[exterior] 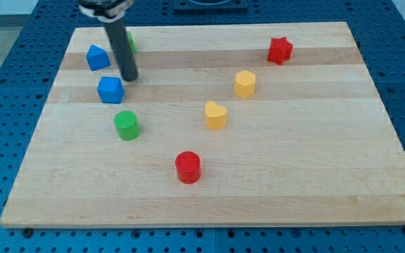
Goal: Push the green star closer to the blue triangle
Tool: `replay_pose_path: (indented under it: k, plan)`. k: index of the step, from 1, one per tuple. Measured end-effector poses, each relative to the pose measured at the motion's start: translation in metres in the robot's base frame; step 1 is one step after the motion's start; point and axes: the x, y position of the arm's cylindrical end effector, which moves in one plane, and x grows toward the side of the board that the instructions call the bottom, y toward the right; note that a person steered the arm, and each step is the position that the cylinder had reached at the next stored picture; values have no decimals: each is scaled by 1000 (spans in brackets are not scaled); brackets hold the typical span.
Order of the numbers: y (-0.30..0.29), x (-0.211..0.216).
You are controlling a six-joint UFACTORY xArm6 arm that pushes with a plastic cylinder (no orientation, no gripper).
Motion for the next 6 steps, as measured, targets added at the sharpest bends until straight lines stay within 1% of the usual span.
replay_pose_path:
  k: [1,3,4,5,6]
  plan:
    - [29,-65]
    - [-28,-89]
    - [-56,-116]
    - [-68,-141]
    - [-37,-114]
